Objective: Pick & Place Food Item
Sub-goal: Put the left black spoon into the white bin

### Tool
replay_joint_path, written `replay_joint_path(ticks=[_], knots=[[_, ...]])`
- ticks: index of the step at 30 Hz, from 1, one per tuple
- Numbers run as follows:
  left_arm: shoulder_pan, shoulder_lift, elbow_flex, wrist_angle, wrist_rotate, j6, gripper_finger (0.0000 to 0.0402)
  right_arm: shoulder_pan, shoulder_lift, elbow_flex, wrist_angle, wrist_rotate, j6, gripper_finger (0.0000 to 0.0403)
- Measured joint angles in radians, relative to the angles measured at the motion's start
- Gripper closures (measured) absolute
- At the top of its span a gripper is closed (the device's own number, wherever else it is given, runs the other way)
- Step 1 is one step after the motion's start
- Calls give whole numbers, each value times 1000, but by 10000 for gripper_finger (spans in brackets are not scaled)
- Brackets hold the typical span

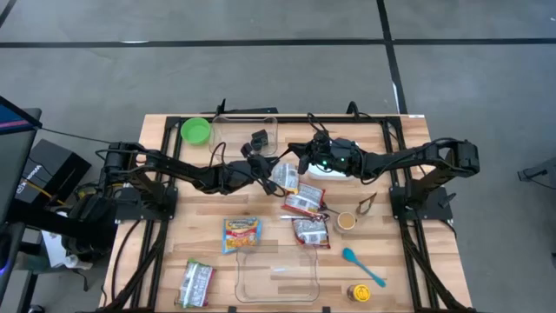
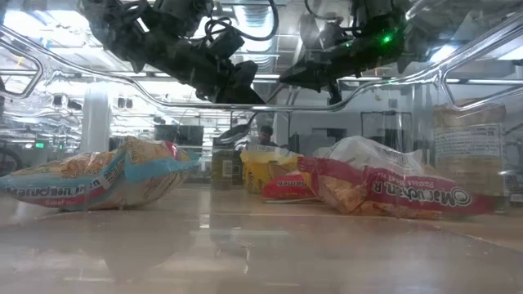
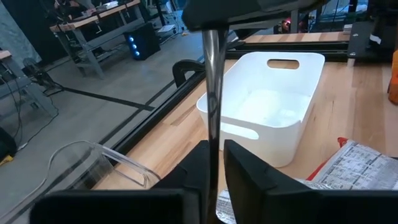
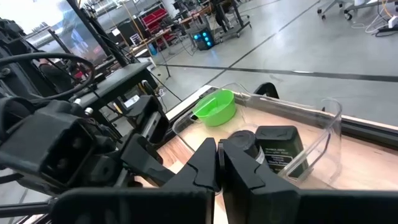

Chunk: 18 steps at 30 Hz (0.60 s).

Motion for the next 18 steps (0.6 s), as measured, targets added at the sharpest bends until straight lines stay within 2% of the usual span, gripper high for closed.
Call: replay_joint_path(ticks=[11, 18], knots=[[0, -12, 0, -11, 37, 1, 259, 0, 0, 0, -26, -3, -32, 401], [0, -74, -1, -72, 38, 0, 234, -2, -1, 0, -44, -3, -55, 402]])
